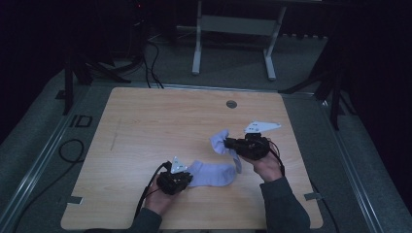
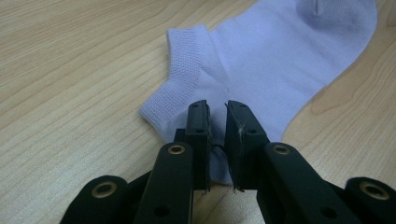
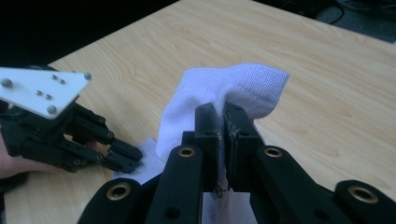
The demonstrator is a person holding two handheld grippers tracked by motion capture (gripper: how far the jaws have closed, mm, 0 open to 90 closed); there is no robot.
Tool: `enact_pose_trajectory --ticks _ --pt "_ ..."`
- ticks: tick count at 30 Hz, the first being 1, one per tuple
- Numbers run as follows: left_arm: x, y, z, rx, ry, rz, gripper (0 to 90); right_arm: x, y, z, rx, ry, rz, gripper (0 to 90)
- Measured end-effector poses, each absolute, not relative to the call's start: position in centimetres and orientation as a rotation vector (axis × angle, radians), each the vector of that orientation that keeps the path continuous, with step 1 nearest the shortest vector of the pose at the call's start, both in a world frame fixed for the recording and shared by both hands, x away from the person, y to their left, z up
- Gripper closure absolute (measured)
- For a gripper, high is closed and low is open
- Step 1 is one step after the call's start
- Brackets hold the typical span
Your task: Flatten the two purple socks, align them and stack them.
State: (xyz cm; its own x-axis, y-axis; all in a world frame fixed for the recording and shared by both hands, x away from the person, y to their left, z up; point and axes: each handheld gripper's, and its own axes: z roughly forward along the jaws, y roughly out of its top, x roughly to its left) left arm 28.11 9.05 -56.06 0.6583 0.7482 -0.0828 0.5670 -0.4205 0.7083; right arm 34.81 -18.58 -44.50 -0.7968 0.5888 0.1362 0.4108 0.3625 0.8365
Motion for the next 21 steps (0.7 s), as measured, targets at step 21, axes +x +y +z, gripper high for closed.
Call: enact_pose_trajectory --ticks 21 --pt "28.0 9.1 -56.1 2.145 1.009 0.316 78.2 33.7 -15.1 -49.2 0.898 2.565 1.34 84.9"
